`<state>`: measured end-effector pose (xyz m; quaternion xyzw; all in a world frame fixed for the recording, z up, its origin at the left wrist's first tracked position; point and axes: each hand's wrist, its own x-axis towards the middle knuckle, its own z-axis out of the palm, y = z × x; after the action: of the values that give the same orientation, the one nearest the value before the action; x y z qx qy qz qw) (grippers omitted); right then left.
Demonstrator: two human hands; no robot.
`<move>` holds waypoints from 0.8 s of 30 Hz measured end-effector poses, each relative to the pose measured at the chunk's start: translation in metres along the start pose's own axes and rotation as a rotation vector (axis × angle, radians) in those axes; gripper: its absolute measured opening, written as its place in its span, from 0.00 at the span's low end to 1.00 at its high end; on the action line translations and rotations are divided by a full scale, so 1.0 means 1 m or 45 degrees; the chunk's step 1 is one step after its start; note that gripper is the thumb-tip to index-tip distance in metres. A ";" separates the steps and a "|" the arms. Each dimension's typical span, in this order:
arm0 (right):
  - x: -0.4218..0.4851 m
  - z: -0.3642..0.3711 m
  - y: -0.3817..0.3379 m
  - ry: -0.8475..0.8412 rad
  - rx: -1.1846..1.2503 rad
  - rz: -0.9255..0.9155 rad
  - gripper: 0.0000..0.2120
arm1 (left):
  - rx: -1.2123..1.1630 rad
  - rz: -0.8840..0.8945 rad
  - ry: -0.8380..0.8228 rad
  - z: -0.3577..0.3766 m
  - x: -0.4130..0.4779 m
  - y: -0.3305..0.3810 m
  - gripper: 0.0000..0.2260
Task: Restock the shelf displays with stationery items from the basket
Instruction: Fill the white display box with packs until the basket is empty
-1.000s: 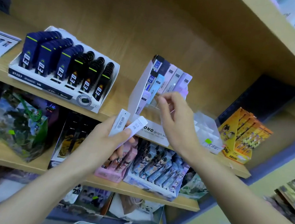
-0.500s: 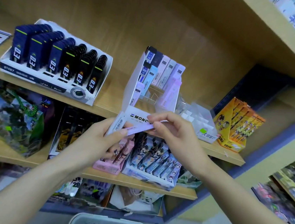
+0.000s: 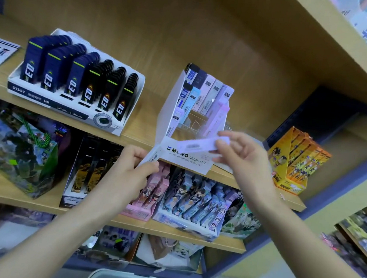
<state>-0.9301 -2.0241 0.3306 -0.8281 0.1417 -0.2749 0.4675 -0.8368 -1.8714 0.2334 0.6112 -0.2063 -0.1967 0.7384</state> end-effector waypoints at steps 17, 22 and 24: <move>0.076 0.037 -0.013 -0.103 -0.610 -0.416 0.06 | 0.046 0.150 0.102 -0.006 -0.001 0.004 0.04; 0.077 0.052 0.006 -0.085 -0.614 -0.444 0.08 | 0.031 0.153 0.105 -0.006 0.000 0.004 0.04; 0.076 0.055 0.010 -0.036 -0.630 -0.509 0.08 | 0.016 0.138 0.100 -0.007 -0.001 0.005 0.03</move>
<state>-0.8358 -2.0285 0.3243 -0.9320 0.0322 -0.3067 0.1905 -0.8336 -1.8648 0.2371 0.6109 -0.2112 -0.1309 0.7517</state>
